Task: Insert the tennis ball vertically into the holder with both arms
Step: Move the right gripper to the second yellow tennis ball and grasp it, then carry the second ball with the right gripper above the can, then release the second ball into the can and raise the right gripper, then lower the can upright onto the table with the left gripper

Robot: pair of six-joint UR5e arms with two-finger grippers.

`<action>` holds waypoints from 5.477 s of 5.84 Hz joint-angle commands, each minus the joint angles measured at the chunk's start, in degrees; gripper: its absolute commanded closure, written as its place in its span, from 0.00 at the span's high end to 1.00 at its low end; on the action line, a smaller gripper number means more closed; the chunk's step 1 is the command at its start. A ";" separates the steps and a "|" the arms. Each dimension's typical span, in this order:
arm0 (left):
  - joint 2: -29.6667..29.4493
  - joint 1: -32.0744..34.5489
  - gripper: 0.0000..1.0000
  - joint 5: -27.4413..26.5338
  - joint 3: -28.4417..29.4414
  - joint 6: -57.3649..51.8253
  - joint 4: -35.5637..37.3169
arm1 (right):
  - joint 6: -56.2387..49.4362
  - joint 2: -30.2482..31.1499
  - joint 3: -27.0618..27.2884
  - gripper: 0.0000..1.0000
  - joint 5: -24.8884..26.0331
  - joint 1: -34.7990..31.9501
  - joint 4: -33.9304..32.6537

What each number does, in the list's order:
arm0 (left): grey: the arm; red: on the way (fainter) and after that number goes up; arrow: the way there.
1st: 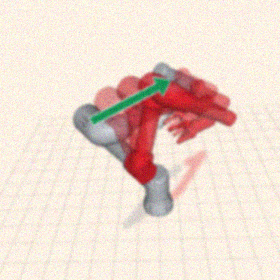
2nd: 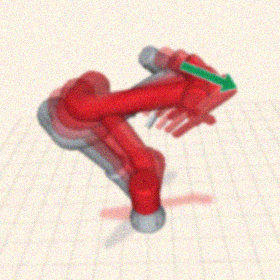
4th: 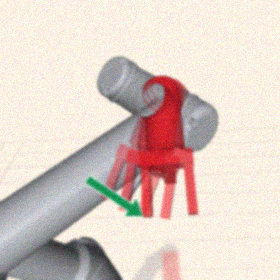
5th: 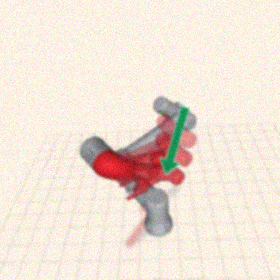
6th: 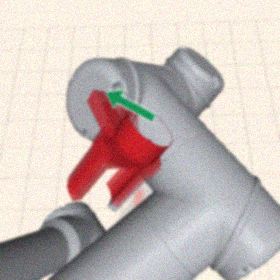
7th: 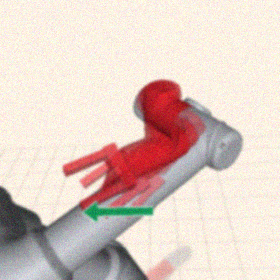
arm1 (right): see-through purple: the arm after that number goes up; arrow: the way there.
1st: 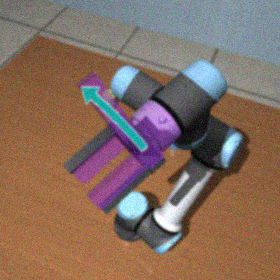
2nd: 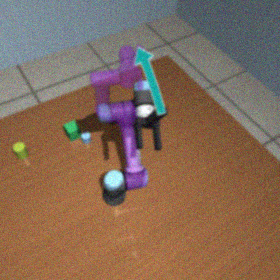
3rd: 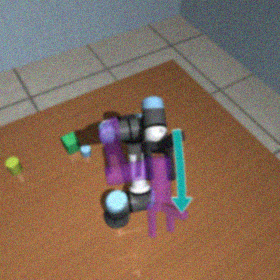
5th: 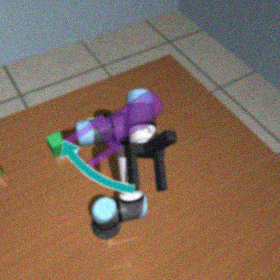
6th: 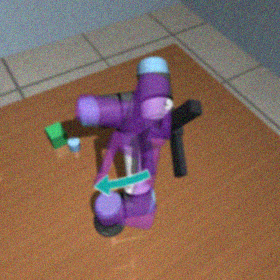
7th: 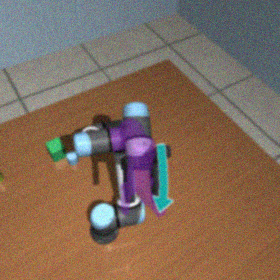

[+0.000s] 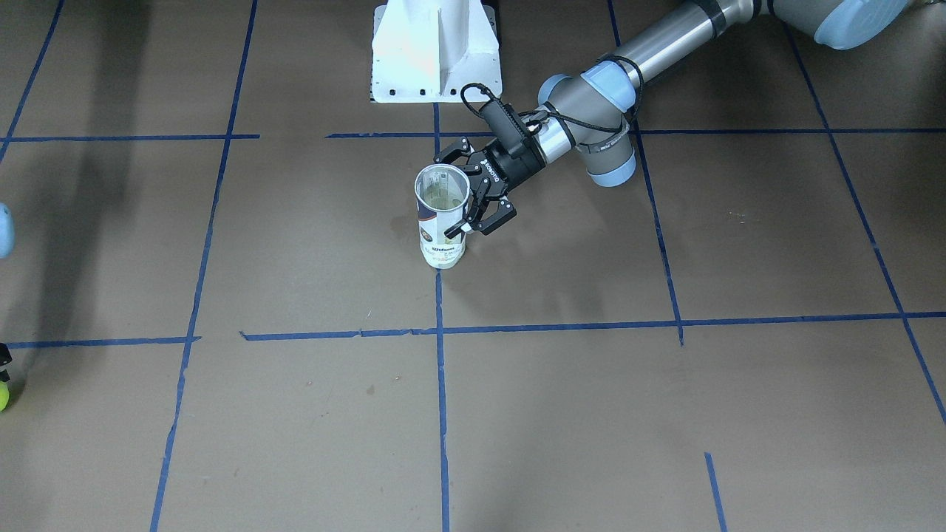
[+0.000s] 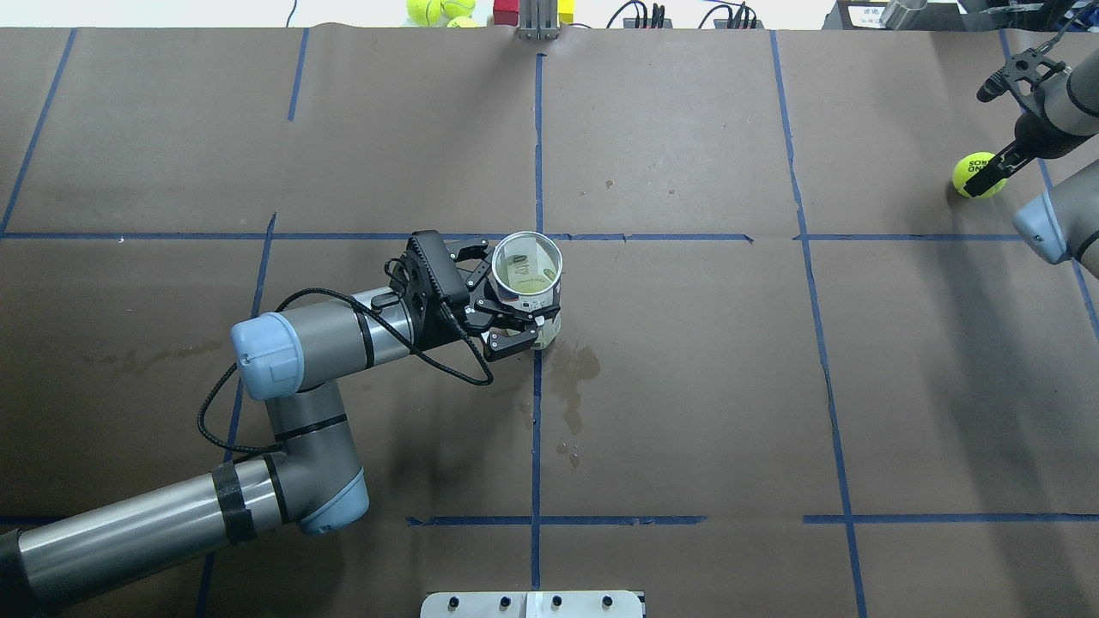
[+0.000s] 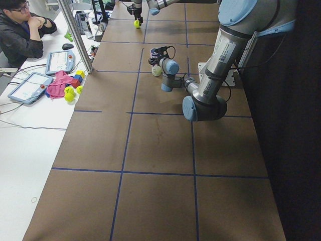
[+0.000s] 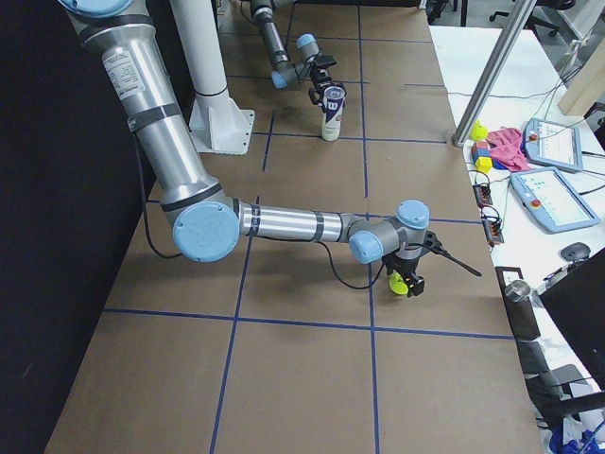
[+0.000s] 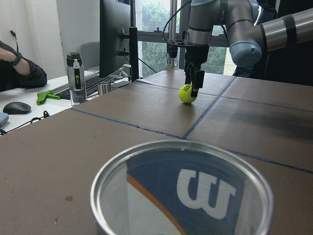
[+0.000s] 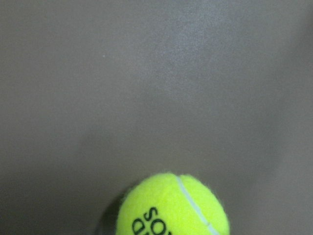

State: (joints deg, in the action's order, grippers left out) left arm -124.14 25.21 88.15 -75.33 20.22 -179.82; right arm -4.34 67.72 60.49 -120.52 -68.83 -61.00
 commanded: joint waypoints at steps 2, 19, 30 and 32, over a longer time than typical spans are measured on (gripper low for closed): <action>-0.05 0.01 0.85 0.00 -0.08 0.09 0.00 | 3.17 0.31 5.82 0.23 -1.55 -0.68 -0.26; -0.76 -0.52 0.85 -0.09 0.01 0.17 0.09 | 74.66 -33.79 45.24 1.00 18.83 37.37 -55.63; 1.53 -0.08 0.87 0.00 -7.97 0.70 0.35 | 60.50 -24.22 54.82 1.00 11.53 27.08 -55.63; 1.53 0.10 0.87 -0.09 -11.15 0.44 1.83 | 57.79 -22.46 54.82 1.00 11.53 26.39 -55.37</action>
State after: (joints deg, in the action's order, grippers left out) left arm -122.59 25.20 88.13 -85.38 20.83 -178.76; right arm 54.55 44.43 115.31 -109.03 -42.13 -116.51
